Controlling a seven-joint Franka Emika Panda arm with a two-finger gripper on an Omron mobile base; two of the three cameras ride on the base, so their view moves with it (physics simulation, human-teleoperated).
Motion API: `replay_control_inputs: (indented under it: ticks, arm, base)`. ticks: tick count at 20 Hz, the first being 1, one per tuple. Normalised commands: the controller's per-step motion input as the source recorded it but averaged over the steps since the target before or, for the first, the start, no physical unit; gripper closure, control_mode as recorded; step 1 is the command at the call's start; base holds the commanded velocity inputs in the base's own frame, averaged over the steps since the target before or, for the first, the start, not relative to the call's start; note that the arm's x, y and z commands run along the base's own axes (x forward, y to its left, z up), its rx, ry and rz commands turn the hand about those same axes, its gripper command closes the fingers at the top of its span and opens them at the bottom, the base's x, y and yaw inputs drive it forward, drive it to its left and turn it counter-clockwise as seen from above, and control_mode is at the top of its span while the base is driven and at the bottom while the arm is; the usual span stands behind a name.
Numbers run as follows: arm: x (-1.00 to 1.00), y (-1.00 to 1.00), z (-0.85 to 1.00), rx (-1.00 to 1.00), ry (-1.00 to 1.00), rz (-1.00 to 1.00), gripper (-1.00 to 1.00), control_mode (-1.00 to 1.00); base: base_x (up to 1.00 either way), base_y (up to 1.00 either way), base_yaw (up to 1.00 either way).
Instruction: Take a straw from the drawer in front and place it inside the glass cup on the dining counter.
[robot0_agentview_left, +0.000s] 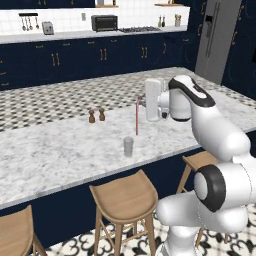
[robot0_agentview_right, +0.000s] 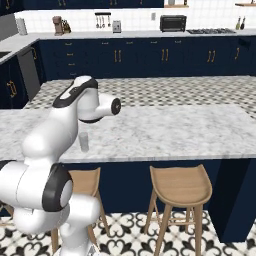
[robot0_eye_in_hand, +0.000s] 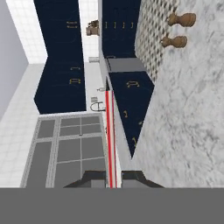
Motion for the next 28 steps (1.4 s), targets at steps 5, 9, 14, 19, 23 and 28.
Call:
replay_control_inputs:
  ticks: [5, 9, 14, 19, 23, 28]
  arm:
    - [0.13, 0.0, -0.33, -0.04, 0.03, -0.08, 1.0, -1.0]
    - [0.16, 0.0, -0.36, -0.05, 0.01, -0.08, 1.0, -1.0]
    - [0.26, 0.04, -0.24, -0.05, 0.0, -0.07, 1.0, -1.0]
    - [0.23, 0.06, -0.21, -0.03, 0.0, -0.06, 1.0, -1.0]
    - [0.25, 0.09, -0.18, -0.02, 0.0, -0.05, 1.0, -1.0]
    - [0.23, 0.07, -0.19, -0.03, 0.0, -0.05, 1.0, -1.0]
  base:
    - [0.0, 0.0, 0.0]
    - [0.0, 0.0, 0.0]
    - [0.0, 0.0, 0.0]
    - [0.0, 0.0, 0.0]
    - [0.0, 0.0, 0.0]
    - [0.0, 0.0, 0.0]
